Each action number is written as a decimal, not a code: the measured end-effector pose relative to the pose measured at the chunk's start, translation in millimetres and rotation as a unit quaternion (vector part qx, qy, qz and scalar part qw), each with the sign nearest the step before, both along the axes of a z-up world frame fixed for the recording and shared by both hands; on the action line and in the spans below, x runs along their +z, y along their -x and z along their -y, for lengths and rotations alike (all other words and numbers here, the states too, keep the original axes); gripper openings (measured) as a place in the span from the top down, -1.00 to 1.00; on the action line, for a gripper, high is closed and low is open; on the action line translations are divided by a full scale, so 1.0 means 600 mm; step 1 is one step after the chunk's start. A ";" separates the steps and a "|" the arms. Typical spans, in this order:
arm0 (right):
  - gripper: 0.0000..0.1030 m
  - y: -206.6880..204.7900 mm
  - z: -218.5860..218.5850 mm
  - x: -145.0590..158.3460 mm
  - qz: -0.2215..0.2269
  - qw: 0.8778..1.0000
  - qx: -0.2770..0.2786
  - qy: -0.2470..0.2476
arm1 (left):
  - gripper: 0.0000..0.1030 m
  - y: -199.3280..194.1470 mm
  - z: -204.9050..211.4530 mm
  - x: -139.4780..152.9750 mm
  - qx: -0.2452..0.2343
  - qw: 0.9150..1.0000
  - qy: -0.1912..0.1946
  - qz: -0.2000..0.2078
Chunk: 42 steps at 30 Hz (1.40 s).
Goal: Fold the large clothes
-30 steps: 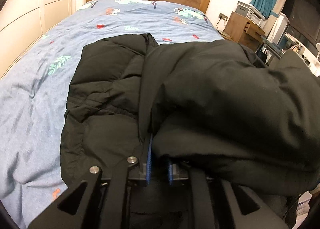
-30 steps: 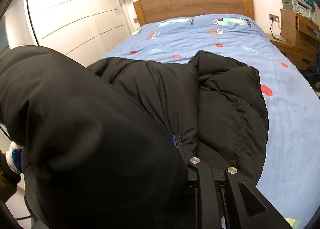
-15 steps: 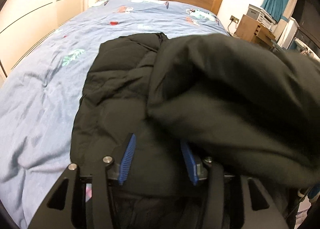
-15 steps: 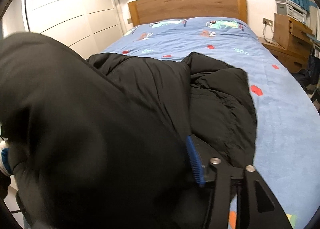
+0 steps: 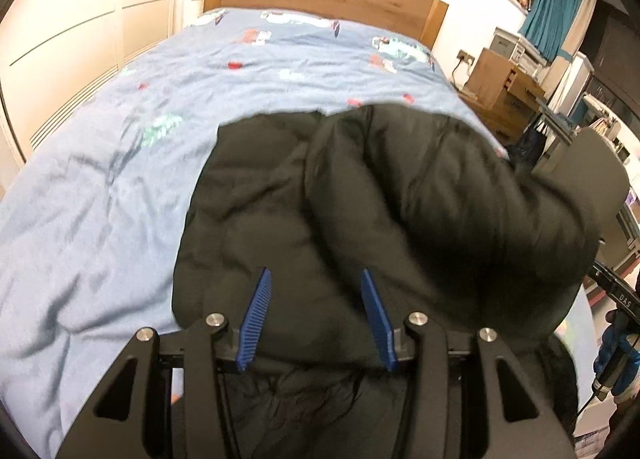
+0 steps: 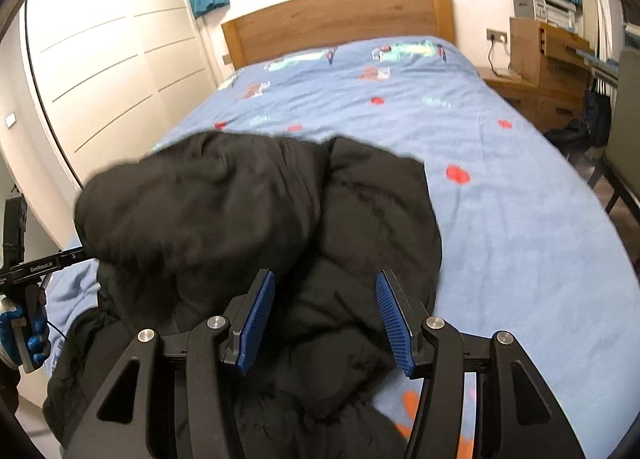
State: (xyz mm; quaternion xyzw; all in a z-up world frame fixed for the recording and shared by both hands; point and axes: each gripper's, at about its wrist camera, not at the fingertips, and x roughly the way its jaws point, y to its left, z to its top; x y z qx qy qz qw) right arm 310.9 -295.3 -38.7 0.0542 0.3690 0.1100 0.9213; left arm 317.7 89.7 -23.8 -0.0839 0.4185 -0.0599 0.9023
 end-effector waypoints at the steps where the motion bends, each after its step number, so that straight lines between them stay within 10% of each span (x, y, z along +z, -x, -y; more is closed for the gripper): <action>1: -0.05 -0.005 -0.006 0.012 0.006 1.000 0.003 0.002 | 0.12 -0.010 0.004 0.011 -0.003 1.000 0.000 0.005; 12: -0.11 -0.101 -0.108 0.065 0.033 0.997 0.068 -0.007 | 0.12 -0.104 0.113 0.085 -0.063 0.996 0.031 0.045; 26: -0.12 -0.028 -0.148 -0.087 -0.047 0.988 0.138 0.042 | 0.05 -0.019 0.138 -0.095 -0.096 0.995 -0.010 -0.028; 42: -0.14 -0.087 -0.154 -0.172 -0.072 0.988 0.123 0.052 | -0.05 -0.059 0.160 -0.180 -0.091 0.994 -0.042 -0.039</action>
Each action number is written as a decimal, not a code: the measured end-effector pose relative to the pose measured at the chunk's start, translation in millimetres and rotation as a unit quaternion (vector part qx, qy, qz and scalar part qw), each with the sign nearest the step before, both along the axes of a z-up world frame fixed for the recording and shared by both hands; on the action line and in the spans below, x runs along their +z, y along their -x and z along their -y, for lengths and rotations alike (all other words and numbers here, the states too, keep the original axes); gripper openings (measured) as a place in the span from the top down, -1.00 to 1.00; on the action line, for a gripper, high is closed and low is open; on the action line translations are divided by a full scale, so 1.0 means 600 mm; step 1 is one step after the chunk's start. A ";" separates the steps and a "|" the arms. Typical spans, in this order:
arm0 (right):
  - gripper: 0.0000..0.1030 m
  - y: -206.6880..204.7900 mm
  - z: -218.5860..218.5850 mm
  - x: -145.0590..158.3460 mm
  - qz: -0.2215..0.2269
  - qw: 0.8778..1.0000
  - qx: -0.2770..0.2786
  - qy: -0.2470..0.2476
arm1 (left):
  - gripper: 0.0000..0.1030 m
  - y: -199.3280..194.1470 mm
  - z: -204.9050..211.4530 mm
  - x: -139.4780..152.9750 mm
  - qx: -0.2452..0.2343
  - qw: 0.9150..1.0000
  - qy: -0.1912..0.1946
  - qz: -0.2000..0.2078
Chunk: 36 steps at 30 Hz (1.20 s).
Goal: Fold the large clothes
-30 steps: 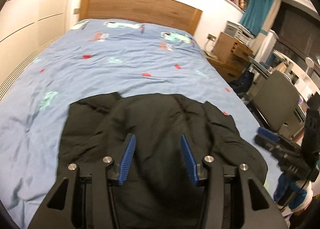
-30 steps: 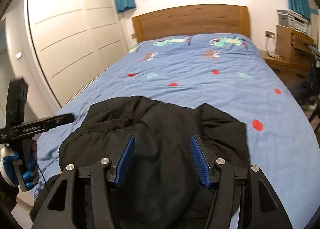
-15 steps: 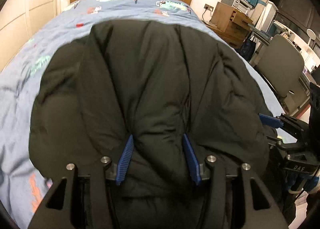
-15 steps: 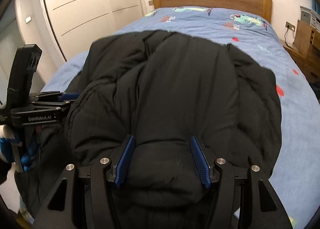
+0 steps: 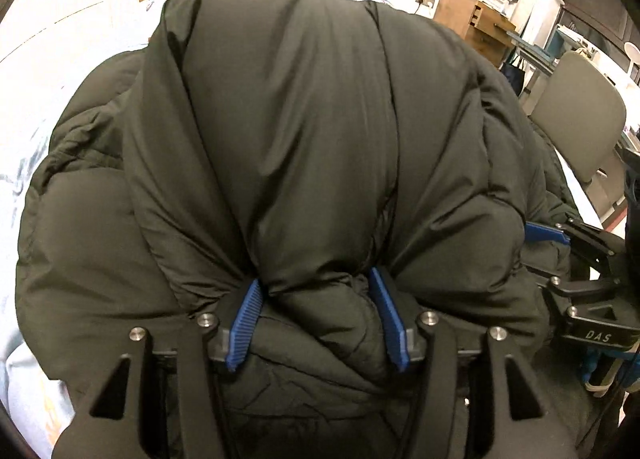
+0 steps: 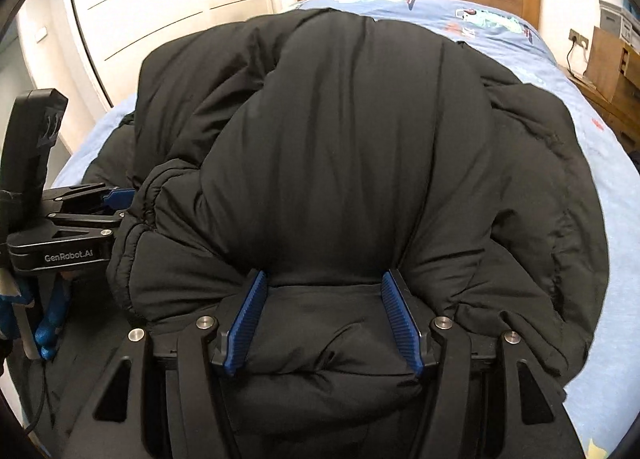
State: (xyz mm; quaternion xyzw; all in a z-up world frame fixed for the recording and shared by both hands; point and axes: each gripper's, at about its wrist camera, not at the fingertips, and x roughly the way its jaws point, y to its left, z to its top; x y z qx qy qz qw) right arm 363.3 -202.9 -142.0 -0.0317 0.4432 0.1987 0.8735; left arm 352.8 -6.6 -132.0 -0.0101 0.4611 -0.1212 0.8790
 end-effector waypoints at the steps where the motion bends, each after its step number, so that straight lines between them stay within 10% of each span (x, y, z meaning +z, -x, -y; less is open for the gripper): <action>1: -0.14 -0.002 0.000 -0.002 -0.002 1.000 -0.003 0.000 | -0.05 0.000 0.001 0.000 0.001 1.000 -0.002 0.000; 18: -0.30 0.004 0.019 0.167 0.066 0.997 -0.006 -0.033 | -0.04 -0.033 -0.016 0.175 0.001 0.997 0.028 0.074; 36: -0.33 -0.095 -0.008 0.063 0.019 0.999 -0.047 0.006 | -0.04 -0.105 0.012 0.054 0.013 0.999 -0.020 0.027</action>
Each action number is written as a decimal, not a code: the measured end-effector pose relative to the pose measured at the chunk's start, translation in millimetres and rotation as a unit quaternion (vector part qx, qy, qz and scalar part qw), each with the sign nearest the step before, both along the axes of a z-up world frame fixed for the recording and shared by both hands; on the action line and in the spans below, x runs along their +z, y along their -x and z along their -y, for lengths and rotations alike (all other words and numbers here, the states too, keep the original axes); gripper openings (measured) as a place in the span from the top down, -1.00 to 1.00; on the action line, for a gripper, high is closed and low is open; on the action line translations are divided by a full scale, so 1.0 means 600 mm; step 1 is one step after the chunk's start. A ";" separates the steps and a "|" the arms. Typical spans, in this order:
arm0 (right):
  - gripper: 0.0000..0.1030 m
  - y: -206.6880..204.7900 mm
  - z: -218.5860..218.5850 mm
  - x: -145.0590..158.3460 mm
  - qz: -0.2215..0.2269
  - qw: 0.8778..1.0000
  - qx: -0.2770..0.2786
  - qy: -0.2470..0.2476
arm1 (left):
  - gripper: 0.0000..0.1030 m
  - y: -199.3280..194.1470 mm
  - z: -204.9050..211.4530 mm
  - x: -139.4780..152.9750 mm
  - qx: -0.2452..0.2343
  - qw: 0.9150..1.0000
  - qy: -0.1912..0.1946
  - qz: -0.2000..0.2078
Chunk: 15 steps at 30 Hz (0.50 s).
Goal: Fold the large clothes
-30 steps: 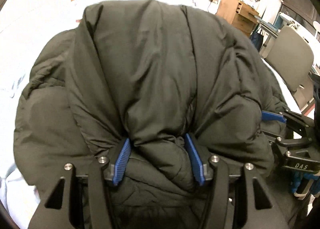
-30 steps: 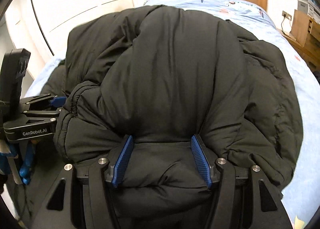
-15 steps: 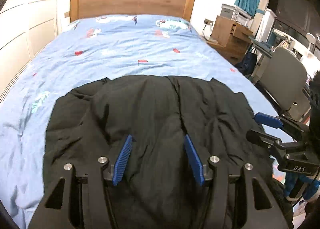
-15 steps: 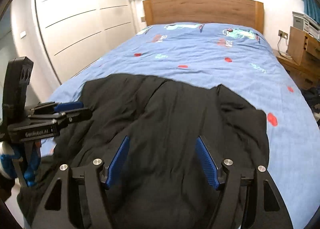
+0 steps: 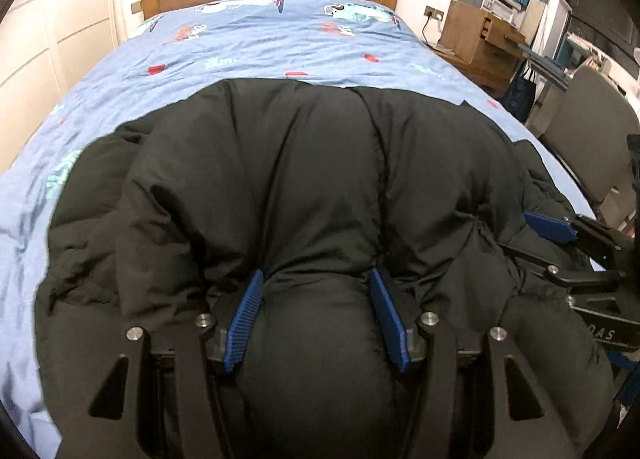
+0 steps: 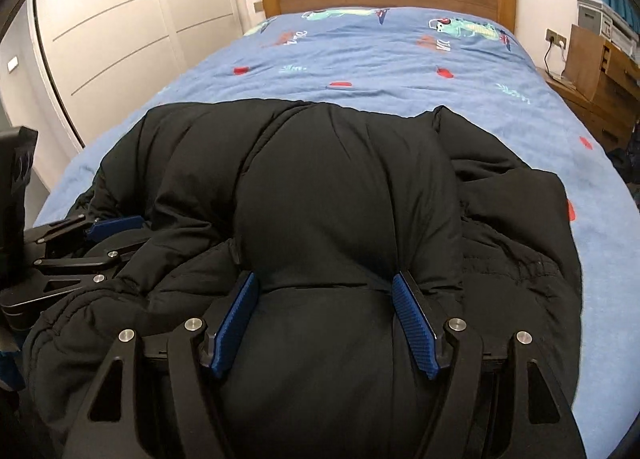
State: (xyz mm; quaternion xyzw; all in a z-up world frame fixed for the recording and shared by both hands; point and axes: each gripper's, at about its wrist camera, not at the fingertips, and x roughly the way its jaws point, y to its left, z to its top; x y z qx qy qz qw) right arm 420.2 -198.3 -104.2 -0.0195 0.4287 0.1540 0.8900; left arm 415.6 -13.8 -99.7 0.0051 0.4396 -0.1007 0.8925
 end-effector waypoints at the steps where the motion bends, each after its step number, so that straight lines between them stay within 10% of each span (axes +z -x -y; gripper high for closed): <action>1: -0.33 0.011 -0.002 0.006 -0.001 1.000 0.004 0.001 | -0.04 0.009 0.002 0.005 -0.002 1.000 -0.006 0.002; 15: -0.34 0.161 0.011 -0.012 -0.008 1.000 0.025 -0.005 | -0.10 0.138 -0.014 -0.025 -0.007 1.000 -0.010 -0.003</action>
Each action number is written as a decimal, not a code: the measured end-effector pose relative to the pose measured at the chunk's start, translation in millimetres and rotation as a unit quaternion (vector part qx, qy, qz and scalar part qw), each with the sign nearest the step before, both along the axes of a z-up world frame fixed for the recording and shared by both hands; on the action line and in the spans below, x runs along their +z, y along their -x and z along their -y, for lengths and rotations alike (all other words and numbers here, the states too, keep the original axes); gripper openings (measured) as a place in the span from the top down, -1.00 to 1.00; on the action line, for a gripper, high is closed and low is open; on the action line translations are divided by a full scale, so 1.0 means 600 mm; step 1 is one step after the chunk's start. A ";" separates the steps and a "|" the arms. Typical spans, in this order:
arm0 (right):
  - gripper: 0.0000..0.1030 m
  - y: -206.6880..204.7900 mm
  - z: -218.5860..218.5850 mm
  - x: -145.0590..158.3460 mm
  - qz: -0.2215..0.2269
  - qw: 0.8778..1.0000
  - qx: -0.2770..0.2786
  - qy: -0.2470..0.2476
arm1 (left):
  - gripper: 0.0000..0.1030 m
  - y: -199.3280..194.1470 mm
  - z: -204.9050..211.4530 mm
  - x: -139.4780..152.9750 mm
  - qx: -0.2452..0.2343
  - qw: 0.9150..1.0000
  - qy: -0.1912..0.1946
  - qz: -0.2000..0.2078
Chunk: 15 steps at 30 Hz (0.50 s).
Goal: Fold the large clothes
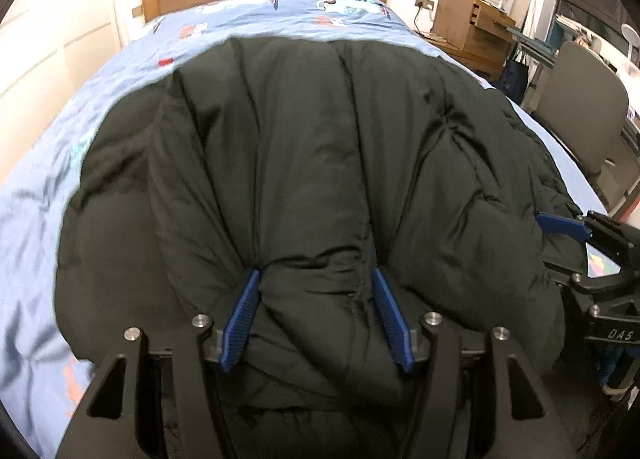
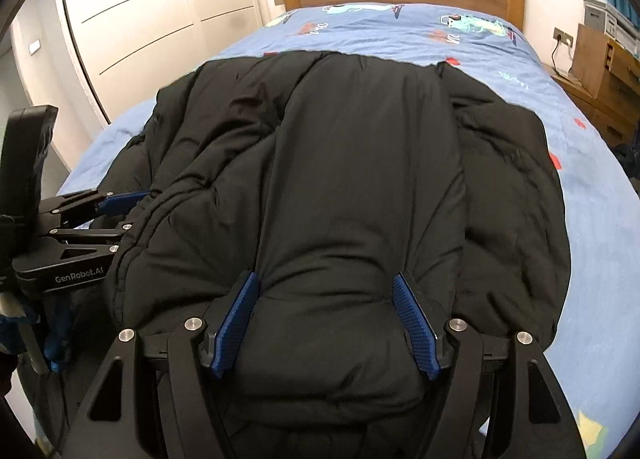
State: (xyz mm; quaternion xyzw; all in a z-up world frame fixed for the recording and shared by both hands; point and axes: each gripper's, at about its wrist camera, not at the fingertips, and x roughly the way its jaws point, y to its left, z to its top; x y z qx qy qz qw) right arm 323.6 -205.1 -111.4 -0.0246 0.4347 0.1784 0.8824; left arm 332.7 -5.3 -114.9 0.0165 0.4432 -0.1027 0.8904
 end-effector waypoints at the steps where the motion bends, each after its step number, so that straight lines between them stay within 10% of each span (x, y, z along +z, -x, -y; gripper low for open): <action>1: -0.34 -0.001 -0.001 -0.005 -0.001 1.000 -0.001 0.003 | -0.11 -0.002 0.000 -0.007 0.001 1.000 0.000 -0.003; 15: -0.38 0.009 -0.020 0.013 -0.036 0.997 -0.059 0.031 | -0.12 0.041 0.020 0.049 0.012 0.999 -0.033 -0.008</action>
